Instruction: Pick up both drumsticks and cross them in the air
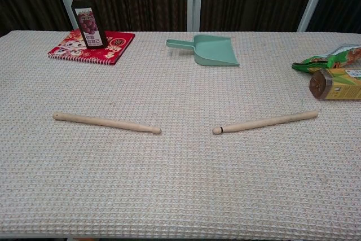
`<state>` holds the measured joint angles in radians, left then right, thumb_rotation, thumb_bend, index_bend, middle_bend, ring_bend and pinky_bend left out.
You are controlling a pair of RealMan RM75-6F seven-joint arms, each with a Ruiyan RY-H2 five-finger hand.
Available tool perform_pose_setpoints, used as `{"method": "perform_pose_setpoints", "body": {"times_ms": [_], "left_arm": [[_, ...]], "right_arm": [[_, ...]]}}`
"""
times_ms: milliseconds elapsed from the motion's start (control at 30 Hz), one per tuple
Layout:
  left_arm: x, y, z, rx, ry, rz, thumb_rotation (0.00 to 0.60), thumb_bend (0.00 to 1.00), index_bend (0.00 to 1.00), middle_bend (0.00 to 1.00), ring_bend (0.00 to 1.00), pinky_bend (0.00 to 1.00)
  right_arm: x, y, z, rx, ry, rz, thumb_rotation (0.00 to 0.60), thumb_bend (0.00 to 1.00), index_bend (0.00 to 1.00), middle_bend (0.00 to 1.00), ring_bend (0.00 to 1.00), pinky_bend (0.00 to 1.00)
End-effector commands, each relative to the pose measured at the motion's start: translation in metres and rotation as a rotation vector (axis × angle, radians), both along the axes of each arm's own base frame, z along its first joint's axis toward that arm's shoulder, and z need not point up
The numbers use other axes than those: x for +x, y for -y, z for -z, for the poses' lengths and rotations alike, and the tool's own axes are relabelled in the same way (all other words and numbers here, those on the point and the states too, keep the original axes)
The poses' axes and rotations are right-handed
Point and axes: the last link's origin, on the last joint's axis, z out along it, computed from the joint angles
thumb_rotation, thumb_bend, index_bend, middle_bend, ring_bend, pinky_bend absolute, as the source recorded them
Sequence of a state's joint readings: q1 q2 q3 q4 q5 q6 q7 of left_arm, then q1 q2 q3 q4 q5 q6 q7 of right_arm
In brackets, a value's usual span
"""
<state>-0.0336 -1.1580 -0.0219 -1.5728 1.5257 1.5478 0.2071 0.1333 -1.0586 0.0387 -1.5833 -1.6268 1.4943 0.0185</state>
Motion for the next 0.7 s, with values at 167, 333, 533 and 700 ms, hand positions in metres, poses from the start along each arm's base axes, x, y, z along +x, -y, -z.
{"method": "perform_pose_setpoints", "body": {"times_ms": [167, 333, 533, 700], "left_arm": [[-0.002, -0.002, 0.003, -0.015, -0.007, -0.023, 0.600, 0.04, 0.15, 0.10, 0.04, 0.10], [-0.002, -0.003, 0.003, -0.027, -0.005, -0.036, 0.600, 0.04, 0.15, 0.10, 0.04, 0.10], [-0.002, -0.005, 0.005, -0.032, -0.004, -0.040, 0.600, 0.04, 0.15, 0.10, 0.04, 0.10], [-0.002, -0.006, 0.007, -0.047, 0.000, -0.044, 0.600, 0.04, 0.16, 0.10, 0.04, 0.10]], "right_arm": [[0.000, 0.003, 0.002, 0.010, 0.005, -0.001, 0.600, 0.20, 0.05, 0.11, 0.05, 0.14], [-0.001, 0.005, 0.005, 0.028, -0.004, 0.009, 0.600, 0.20, 0.05, 0.12, 0.05, 0.14], [-0.003, 0.011, 0.022, 0.096, -0.036, 0.075, 0.600, 0.16, 0.05, 0.16, 0.06, 0.14], [0.004, 0.034, 0.051, 0.186, -0.032, 0.076, 0.600, 0.16, 0.09, 0.20, 0.08, 0.14]]}}
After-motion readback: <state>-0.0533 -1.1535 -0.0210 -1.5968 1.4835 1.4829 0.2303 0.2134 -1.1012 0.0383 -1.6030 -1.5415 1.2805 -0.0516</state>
